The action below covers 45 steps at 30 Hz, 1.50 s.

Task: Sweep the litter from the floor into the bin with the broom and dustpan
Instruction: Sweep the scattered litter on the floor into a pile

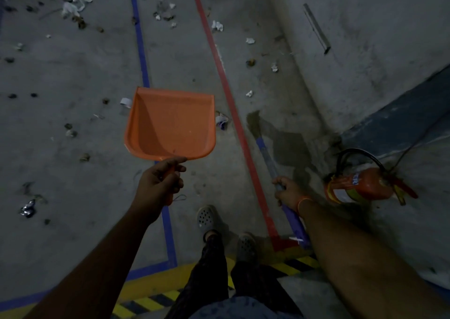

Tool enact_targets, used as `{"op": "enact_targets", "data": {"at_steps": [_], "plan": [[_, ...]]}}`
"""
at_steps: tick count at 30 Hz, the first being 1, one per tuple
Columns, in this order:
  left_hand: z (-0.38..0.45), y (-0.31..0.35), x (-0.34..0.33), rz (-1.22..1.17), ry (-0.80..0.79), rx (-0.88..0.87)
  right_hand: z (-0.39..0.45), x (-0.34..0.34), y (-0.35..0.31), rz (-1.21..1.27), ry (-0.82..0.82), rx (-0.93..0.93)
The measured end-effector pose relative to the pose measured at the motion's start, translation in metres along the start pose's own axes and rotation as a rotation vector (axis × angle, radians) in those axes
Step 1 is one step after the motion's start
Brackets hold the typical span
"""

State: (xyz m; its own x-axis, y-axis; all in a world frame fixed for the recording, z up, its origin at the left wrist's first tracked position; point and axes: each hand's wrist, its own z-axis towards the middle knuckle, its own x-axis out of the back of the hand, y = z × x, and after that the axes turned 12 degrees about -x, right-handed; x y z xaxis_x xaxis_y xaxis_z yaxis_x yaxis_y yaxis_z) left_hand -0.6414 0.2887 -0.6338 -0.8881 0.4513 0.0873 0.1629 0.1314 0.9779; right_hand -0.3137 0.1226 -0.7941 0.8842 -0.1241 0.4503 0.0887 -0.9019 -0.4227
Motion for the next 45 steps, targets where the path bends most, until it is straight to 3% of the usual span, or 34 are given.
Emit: {"op": "enact_targets", "data": {"at_steps": [8,11,15,22,27,33,39,45], "plan": [[0.029,0.002,0.046,0.016,0.075,0.03,-0.014,-0.071,-0.082,-0.227,-0.316,0.126],[0.046,0.006,0.066,0.022,0.094,0.018,-0.011,-0.077,-0.108,-0.276,-0.361,0.188],[0.077,0.017,0.081,0.038,0.105,-0.006,-0.005,-0.061,-0.133,-0.232,-0.284,0.221],[0.129,0.036,0.056,0.006,0.081,-0.052,0.046,0.009,-0.141,-0.08,0.009,0.197],[0.166,0.039,0.028,0.002,0.076,-0.045,0.078,0.065,-0.147,-0.004,0.106,0.053],[0.216,0.048,-0.015,0.017,0.138,-0.002,0.135,0.091,-0.161,-0.142,-0.013,-0.034],[0.27,0.066,-0.06,0.04,0.169,-0.013,0.17,0.122,-0.191,-0.198,-0.19,0.121],[0.326,0.075,-0.093,0.052,0.152,-0.057,0.204,0.187,-0.228,-0.142,-0.098,0.186]]}}
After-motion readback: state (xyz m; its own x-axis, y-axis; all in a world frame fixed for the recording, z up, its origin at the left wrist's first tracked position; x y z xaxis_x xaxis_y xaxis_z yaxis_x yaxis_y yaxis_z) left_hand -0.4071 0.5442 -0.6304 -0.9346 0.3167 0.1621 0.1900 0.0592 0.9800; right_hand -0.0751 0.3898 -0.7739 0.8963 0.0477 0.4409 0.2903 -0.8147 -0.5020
